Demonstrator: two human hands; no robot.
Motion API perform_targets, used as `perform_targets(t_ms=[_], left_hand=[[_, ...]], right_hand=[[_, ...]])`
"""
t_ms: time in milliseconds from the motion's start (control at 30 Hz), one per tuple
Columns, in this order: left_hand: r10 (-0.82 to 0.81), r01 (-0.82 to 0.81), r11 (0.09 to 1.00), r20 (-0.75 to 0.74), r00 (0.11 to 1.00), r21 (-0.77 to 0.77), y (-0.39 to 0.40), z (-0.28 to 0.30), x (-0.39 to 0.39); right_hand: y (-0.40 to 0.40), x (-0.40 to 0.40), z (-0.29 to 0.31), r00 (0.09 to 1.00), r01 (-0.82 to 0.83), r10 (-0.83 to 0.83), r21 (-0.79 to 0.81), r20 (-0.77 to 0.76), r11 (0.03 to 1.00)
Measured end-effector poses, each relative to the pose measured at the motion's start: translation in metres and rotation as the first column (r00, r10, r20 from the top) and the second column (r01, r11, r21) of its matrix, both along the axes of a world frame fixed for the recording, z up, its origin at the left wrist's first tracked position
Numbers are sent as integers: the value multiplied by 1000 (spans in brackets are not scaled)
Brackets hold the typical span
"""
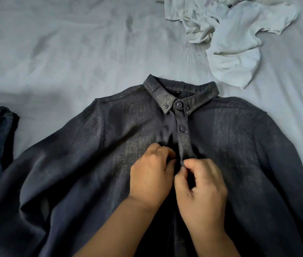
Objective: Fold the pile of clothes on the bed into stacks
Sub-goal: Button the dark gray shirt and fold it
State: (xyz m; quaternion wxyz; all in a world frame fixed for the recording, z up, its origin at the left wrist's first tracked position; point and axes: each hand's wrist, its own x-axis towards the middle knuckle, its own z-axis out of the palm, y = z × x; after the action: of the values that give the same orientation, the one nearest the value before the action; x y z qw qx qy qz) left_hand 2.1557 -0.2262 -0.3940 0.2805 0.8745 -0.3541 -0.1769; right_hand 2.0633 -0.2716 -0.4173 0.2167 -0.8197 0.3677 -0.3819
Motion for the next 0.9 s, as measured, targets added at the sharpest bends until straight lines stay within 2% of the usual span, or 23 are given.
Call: perform_targets(t_ms=[133,333,533,700,900], left_hand=[[3,-31,987,-175,985,-157,8,-1,11],[-80,16,986,-388,918,-167,7,5,17],[-85,-2,986,-512,855,-166,7,4,20],[-84,4,990,-548,832,-144,2,5,23],[-89,7,990,-595,799,-139,0,4,25]], right_hand=[[-3,3,-12,996,-80,77,80,41,994],[-2,-1,-15,987,-104,85,147,135,984],[-3,-2,-18,989,-56,34,141,147,988],[-3,-1,-20,988,-38,17,133,154,990],[-4,-3,-22,974,-121,86,165,210,979]])
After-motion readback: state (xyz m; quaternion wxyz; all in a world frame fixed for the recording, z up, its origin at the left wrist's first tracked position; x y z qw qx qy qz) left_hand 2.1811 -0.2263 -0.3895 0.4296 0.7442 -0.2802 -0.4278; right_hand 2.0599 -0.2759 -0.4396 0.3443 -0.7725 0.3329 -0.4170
